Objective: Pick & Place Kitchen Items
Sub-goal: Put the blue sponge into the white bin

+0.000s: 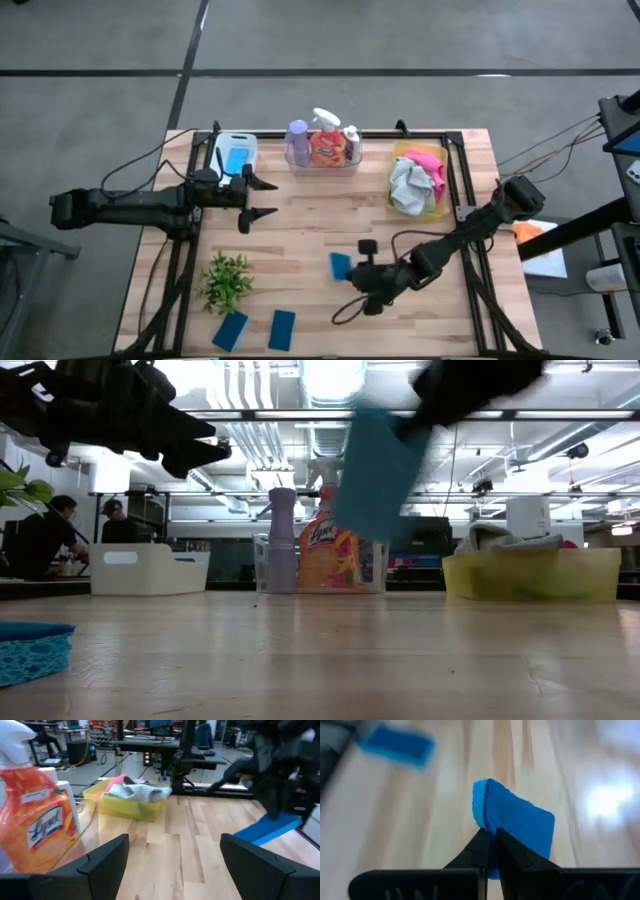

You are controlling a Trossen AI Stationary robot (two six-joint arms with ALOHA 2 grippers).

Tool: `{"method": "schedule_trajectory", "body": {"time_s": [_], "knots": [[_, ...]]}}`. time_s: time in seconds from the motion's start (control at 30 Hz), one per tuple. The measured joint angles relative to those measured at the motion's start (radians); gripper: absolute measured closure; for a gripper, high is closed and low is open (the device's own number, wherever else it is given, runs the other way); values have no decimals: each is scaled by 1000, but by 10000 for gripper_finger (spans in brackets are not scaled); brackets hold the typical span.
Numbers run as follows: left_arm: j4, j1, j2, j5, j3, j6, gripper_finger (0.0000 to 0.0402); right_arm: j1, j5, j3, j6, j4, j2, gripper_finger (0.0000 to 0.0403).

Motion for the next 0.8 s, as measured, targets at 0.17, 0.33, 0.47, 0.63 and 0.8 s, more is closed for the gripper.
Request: {"method": "schedule_trajectory", "body": {"time_s": [0.17, 0.33, 0.47, 0.63, 0.8], "knots": [[13, -2, 0, 123, 0, 31, 80, -38, -7, -1, -231, 240, -10, 384], [19, -25, 1, 197, 0, 60, 80, -107, -74, -1, -328, 331, -10, 385], [34, -54, 1, 196, 0, 81, 80, -177, -143, -1, -353, 394, -9, 385], [40, -87, 2, 196, 0, 86, 80, -283, -314, -1, -322, 425, -9, 385], [42, -123, 14, 139, 0, 85, 80, -377, -379, -1, -275, 420, -4, 385]]}}
